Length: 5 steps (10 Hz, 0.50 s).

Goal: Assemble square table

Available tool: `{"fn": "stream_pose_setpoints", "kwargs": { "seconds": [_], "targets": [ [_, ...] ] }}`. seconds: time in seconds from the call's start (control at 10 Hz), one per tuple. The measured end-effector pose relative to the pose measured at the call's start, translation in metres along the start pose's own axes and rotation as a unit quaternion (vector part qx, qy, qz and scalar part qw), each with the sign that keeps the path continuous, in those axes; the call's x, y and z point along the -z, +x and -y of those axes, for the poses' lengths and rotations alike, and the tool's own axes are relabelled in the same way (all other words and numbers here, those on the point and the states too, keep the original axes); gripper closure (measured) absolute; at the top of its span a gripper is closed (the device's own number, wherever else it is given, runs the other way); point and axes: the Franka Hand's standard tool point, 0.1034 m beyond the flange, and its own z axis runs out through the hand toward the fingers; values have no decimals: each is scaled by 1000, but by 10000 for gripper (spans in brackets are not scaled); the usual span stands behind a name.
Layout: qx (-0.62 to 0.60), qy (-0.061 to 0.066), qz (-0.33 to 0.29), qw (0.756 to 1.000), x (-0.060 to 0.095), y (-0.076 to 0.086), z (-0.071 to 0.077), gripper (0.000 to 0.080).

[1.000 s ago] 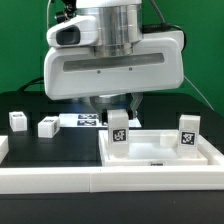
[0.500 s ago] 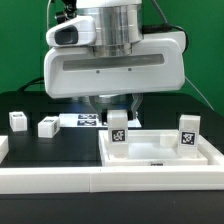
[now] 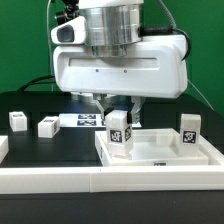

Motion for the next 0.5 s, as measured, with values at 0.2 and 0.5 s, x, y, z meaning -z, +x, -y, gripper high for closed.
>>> {"fn": "stream_pose_setpoints", "kwargs": {
  "seconds": [0.2,0.5],
  "targets": [
    [-82,4,2,997,-1,-3,4,509],
    [-183,4,2,983,-1,-5,7,509]
  ]
}}
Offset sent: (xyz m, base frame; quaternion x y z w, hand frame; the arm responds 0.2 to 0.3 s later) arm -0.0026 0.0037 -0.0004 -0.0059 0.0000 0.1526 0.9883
